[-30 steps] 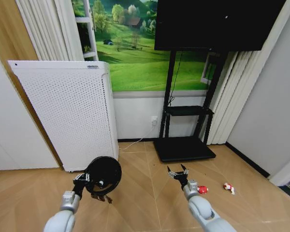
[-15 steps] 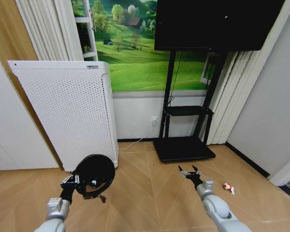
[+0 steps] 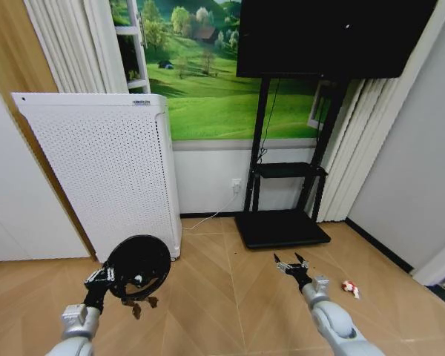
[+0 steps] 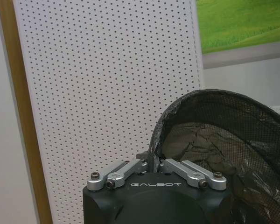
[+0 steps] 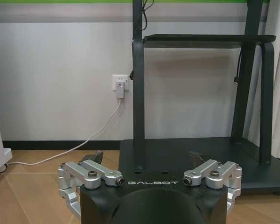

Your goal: Pick up the trash bin and place the garbage on the floor into it.

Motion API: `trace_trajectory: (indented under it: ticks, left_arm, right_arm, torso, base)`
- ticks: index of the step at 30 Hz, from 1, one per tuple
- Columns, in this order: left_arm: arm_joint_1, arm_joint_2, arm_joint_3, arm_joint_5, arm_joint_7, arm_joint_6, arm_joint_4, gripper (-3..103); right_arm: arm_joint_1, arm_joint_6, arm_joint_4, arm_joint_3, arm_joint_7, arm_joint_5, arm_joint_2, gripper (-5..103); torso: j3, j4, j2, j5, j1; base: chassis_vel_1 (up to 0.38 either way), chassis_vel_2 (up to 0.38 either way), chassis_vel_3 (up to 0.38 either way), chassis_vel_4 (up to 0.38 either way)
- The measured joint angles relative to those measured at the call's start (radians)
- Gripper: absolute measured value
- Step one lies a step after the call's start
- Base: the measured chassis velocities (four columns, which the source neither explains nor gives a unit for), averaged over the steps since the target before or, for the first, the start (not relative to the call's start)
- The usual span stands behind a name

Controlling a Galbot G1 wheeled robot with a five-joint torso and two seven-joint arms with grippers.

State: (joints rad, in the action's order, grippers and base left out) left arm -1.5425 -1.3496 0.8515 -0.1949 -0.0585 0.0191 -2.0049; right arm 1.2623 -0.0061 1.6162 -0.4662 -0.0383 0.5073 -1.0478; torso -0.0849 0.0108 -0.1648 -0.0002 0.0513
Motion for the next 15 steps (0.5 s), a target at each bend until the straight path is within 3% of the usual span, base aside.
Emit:
trace_trajectory:
  ticks: [15]
  left_arm:
    - [0.041,0.015,-0.039,0.007,0.001,0.005,0.04,4]
  right_arm:
    - [-0.037,0.036,-0.067,0.031,-0.03,-0.019,-0.019,100]
  torso:
    - [0.0,0.0003,0.0,0.0,0.0]
  base:
    - [-0.223,-0.217,0.214,0.21]
